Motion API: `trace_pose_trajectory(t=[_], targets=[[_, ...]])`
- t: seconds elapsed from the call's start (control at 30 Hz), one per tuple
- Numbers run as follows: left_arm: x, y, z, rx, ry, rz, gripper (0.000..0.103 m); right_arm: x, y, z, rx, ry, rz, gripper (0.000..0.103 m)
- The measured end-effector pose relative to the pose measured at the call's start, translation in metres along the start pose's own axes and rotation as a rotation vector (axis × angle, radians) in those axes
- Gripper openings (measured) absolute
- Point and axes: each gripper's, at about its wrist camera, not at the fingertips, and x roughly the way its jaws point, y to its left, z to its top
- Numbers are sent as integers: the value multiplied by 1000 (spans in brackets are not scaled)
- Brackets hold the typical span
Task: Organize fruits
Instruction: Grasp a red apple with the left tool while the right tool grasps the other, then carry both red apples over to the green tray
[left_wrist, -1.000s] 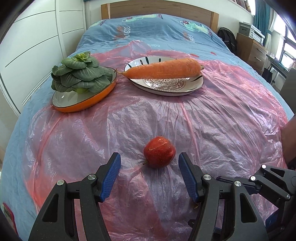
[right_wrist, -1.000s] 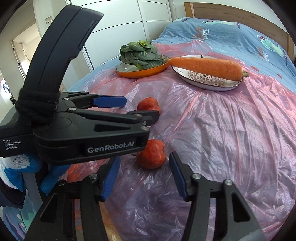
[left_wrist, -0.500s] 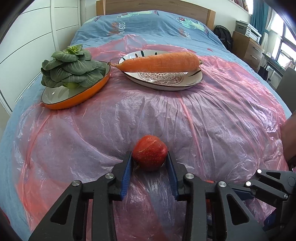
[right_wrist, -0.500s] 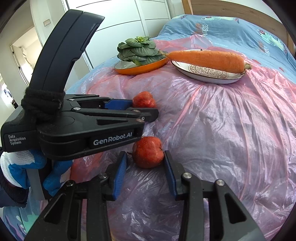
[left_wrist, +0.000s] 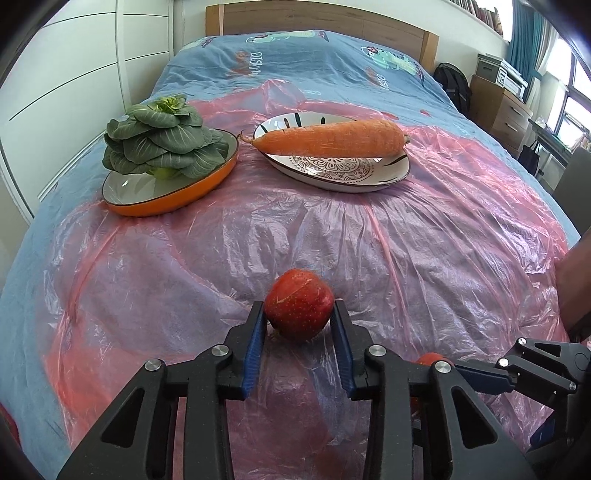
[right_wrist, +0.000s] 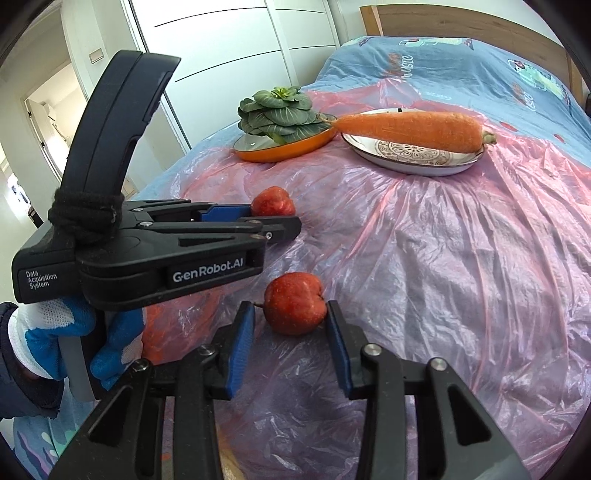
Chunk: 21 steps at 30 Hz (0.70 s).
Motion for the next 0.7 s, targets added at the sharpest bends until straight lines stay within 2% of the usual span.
trace_pose_trajectory(t=[0.33,0.7], targets=[[-36,-1,-11,-26,-31,14,30,-40,13,-10,3,-39,2,37],[-95,-30,-23,6,-67,12,30,-110,30,-31,5,-78,-17,37]])
